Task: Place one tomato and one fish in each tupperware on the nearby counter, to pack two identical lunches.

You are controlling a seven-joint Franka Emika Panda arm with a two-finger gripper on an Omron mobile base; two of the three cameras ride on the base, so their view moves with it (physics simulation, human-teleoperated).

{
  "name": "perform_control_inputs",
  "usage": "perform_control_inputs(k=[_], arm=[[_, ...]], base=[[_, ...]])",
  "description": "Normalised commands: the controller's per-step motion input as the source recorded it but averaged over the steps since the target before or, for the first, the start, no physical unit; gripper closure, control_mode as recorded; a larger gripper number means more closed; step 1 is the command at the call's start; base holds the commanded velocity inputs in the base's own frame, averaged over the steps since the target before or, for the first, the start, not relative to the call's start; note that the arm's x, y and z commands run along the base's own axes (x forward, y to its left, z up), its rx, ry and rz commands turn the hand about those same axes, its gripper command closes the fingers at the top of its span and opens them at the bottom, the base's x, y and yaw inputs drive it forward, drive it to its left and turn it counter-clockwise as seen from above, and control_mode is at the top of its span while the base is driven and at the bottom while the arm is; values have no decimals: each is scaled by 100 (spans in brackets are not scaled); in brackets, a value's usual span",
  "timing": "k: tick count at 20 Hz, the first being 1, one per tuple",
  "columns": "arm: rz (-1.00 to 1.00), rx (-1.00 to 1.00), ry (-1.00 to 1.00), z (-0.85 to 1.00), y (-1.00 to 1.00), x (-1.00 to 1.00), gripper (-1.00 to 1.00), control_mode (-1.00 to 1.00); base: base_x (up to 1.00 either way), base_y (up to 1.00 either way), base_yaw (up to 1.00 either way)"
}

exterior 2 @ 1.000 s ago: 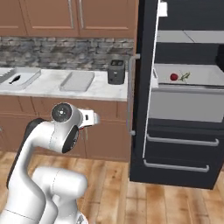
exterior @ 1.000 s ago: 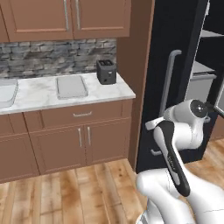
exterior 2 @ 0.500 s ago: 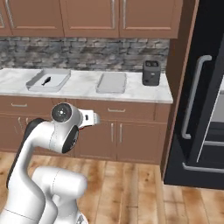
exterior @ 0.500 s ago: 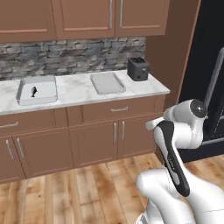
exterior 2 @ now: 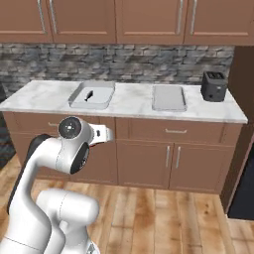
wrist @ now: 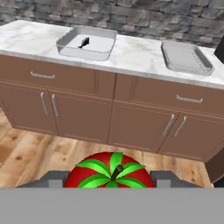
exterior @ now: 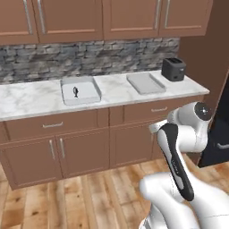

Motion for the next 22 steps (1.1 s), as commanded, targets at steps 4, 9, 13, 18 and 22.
perform_control_inputs(k=[4, 9, 13, 18, 22], arm=[[0, 0, 0, 0, 0, 0, 100, 100], [0, 0, 0, 0, 0, 0, 100, 100], [0, 0, 0, 0, 0, 0, 100, 100], [0, 0, 0, 0, 0, 0, 100, 100], [0, 0, 0, 0, 0, 0, 100, 100]], base=[[58, 100, 0], [89, 92, 0], [100, 89, 0], [100, 43, 0], [91, -11, 0]])
